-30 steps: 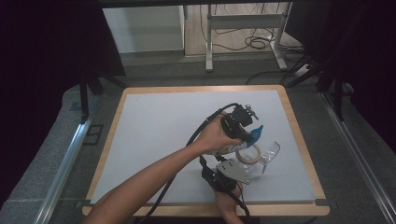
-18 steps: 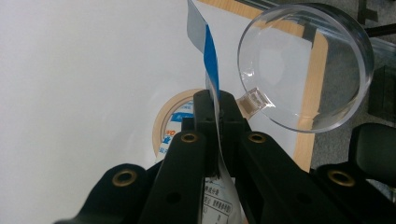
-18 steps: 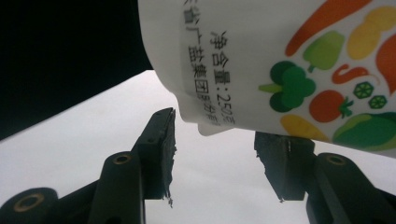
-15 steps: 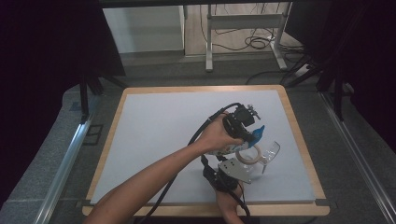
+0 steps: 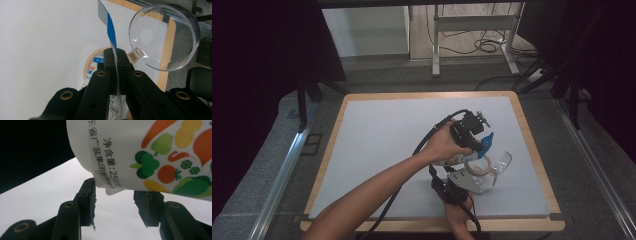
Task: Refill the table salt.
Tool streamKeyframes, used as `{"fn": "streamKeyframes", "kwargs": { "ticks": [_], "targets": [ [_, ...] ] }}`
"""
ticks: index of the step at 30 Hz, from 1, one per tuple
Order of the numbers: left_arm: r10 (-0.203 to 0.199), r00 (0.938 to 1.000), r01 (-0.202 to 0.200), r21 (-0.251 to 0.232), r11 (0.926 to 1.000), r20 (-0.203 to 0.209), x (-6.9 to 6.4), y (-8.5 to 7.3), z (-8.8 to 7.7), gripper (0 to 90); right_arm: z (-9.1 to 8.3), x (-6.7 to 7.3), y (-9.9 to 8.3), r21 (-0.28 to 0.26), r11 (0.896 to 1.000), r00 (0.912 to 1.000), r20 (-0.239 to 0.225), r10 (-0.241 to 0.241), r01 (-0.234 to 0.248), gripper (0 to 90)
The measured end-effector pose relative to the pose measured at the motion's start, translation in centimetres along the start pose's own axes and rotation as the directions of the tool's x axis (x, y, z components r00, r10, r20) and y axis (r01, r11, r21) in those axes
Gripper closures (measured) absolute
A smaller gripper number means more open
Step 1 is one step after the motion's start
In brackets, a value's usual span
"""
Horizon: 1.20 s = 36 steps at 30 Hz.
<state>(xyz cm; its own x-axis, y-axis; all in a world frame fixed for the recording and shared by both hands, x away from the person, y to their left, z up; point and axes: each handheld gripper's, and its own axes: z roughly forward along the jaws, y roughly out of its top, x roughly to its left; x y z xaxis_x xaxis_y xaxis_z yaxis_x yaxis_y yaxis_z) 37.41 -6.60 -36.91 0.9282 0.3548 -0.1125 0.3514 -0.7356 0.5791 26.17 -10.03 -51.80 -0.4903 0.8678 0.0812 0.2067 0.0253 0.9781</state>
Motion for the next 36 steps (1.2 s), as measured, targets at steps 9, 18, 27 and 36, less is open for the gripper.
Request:
{"fn": "streamKeyframes", "kwargs": {
  "ticks": [9,18,27,36],
  "targets": [
    [0.018,0.9997,-0.018,0.011,0.9998,-0.016,-0.7,0.1,-0.1,90.0,0.2,0.4,0.8,-0.011,1.000,1.0000,0.001,-0.001,0.001,53.2],
    [0.027,0.9993,-0.026,0.029,0.9992,-0.027,-0.8,0.3,-0.1,90.0,0.3,0.6,1.0,-0.036,0.999,0.9999,0.001,0.011,-0.011,53.3],
    [0.026,0.9991,-0.024,0.056,0.9981,-0.033,-0.6,0.7,0.2,90.0,0.5,0.5,1.1,-0.043,0.999,1.0000,-0.004,0.005,-0.005,53.5],
    [0.034,0.9990,-0.032,0.060,0.9977,-0.029,-0.6,0.7,0.2,90.0,0.5,0.5,1.1,-0.042,0.999,0.9999,-0.002,0.014,-0.014,53.4]
  ]
}}
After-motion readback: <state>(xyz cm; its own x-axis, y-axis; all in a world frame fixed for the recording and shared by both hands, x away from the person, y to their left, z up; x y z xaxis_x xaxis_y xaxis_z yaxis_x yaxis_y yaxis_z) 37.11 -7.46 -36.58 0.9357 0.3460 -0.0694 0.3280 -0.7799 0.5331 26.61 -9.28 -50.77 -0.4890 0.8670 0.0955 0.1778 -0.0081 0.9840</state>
